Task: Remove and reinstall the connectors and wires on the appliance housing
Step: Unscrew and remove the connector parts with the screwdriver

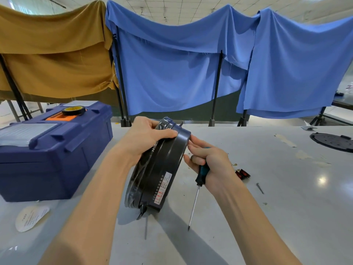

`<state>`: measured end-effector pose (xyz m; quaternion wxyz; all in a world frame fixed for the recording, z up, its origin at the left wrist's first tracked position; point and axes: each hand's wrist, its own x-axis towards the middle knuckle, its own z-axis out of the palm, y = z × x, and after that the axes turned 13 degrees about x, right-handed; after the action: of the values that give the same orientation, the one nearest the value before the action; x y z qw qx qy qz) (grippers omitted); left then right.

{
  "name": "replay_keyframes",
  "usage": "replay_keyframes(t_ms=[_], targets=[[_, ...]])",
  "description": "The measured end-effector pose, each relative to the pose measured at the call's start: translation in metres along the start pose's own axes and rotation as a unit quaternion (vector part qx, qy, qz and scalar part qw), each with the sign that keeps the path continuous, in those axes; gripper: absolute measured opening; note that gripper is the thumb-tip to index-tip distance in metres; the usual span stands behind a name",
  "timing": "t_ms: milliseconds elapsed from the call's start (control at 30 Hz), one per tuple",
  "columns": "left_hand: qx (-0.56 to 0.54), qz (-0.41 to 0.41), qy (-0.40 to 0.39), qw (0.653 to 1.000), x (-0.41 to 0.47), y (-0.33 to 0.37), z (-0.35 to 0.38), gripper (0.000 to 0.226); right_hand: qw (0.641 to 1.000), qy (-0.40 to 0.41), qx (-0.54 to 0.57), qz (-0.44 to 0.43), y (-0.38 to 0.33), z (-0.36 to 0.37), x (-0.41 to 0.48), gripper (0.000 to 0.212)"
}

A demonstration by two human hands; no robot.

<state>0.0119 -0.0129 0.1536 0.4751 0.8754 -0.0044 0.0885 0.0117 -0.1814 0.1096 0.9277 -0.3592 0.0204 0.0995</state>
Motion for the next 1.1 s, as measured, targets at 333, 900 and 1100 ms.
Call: replay_keyframes(t_ms=[333,900,1100], targets=[[0.149,0.105,-0.016,0.983,0.003,0.012,0.036,0.017,0.992,0.022,0.074,0.103,-0.021,-0.037,0.008,0.025],[0.302,0.170,-0.099,0.933,-0.024,-0.043,0.090,0.033,0.939,0.077,0.080,0.327,0.007,-0.103,0.019,0.011],[0.338,0.176,-0.102,0.919,-0.029,-0.057,0.094,0.044,0.933,0.093,0.093,0.334,0.018,-0.110,0.016,0.014]])
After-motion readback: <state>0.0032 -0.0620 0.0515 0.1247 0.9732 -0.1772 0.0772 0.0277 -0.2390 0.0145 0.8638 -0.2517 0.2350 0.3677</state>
